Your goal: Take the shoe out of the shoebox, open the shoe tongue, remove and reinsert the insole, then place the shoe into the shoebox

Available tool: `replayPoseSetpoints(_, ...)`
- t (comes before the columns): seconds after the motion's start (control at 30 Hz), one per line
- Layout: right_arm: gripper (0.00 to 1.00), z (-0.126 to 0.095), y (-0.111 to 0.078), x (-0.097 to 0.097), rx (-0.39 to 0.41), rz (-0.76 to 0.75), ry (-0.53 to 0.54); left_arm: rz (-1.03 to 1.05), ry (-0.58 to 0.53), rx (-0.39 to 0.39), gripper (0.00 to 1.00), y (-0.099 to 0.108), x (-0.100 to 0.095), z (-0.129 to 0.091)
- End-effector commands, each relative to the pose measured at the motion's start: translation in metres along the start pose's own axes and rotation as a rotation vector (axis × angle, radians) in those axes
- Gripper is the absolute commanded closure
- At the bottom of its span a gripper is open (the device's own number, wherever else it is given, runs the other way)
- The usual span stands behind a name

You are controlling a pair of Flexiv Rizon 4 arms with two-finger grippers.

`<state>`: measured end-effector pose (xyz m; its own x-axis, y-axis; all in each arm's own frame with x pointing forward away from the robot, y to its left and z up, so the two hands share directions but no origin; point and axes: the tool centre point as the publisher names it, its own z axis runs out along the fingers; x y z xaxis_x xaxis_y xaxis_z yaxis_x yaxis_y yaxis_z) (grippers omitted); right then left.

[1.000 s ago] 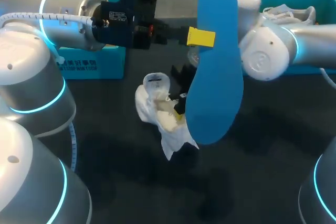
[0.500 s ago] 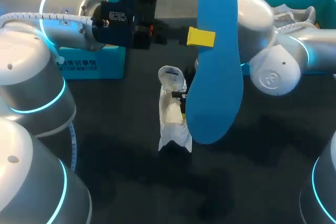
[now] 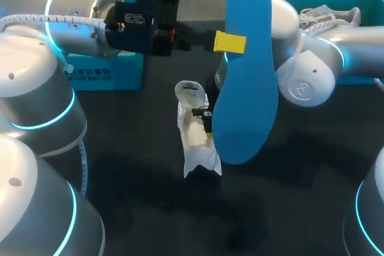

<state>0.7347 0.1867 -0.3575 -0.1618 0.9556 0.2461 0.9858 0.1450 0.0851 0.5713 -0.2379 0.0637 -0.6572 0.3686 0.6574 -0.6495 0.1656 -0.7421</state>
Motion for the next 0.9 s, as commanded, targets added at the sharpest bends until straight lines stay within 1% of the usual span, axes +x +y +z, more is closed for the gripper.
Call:
replayPoseSetpoints(0.03,1.00,0.009,-0.002,-0.001,0.001,0.009,0.009,0.000,0.000,0.001,1.00,0.001,0.000,0.000)
replayPoseSetpoints(0.17,1.00,0.016,-0.004,-0.003,0.004,0.036,0.023,0.000,0.000,0.001,1.00,0.001,0.000,0.000)
replayPoseSetpoints(0.2,1.00,0.017,-0.004,-0.003,-0.009,0.042,0.031,0.000,0.000,0.001,1.00,0.001,0.000,0.000)
replayPoseSetpoints(0.23,1.00,0.018,-0.005,-0.003,0.000,0.054,0.034,0.000,0.000,0.001,1.00,0.001,0.000,0.000)
replayPoseSetpoints(0.3,0.53,0.017,-0.005,-0.003,0.006,0.059,0.035,0.000,0.000,0.001,1.00,0.001,0.000,0.000)
replayPoseSetpoints(0.33,0.18,0.017,-0.006,-0.003,0.007,0.063,0.038,0.000,0.000,0.001,1.00,0.001,0.000,0.000)
replayPoseSetpoints(0.37,0.00,0.015,-0.007,-0.002,0.007,0.066,0.041,0.000,0.000,0.001,1.00,0.001,0.000,0.000)
replayPoseSetpoints(0.57,0.00,-0.005,-0.008,0.002,0.008,0.077,0.046,0.000,0.000,0.001,1.00,0.001,0.000,0.000)
replayPoseSetpoints(0.67,0.00,-0.017,-0.004,0.004,-0.017,0.055,0.075,0.000,0.000,0.001,1.00,0.001,0.000,0.000)
replayPoseSetpoints(0.9,0.00,-0.017,-0.004,0.004,-0.017,0.055,0.075,0.000,0.000,0.001,1.00,0.001,0.000,0.000)
